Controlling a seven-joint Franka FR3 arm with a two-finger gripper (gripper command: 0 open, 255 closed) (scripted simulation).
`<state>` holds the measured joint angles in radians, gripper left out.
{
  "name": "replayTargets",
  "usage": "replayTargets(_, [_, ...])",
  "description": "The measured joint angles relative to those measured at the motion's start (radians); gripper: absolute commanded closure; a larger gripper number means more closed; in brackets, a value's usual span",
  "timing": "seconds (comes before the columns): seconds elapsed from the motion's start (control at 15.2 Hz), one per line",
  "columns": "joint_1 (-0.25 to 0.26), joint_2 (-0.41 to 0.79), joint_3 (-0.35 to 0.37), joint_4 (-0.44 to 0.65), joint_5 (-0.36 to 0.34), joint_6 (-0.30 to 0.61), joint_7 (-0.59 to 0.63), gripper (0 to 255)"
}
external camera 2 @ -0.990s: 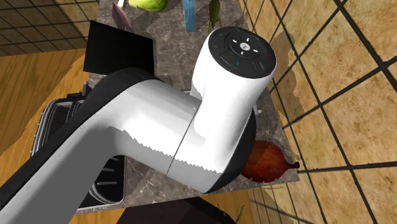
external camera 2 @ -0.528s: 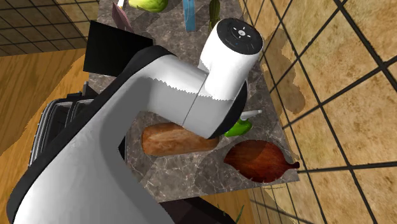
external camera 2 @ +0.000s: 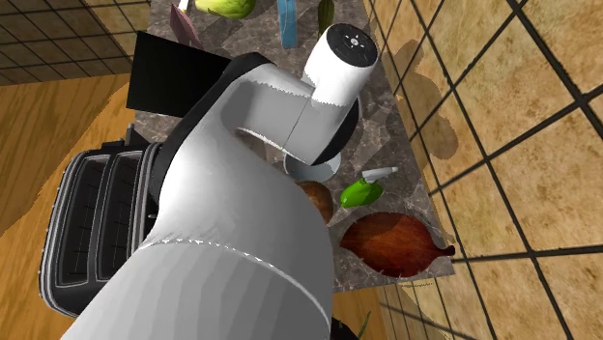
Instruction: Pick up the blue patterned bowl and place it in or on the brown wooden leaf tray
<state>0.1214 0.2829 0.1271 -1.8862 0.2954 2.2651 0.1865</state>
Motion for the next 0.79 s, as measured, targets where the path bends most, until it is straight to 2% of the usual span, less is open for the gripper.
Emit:
replayTargets(0.46, [0.015,0.076,0.009,0.013,0.008,0.070,0.000,0])
replayTargets(0.79, [0.017,0.089,0.010,0.014,0.008,0.082,0.000,0])
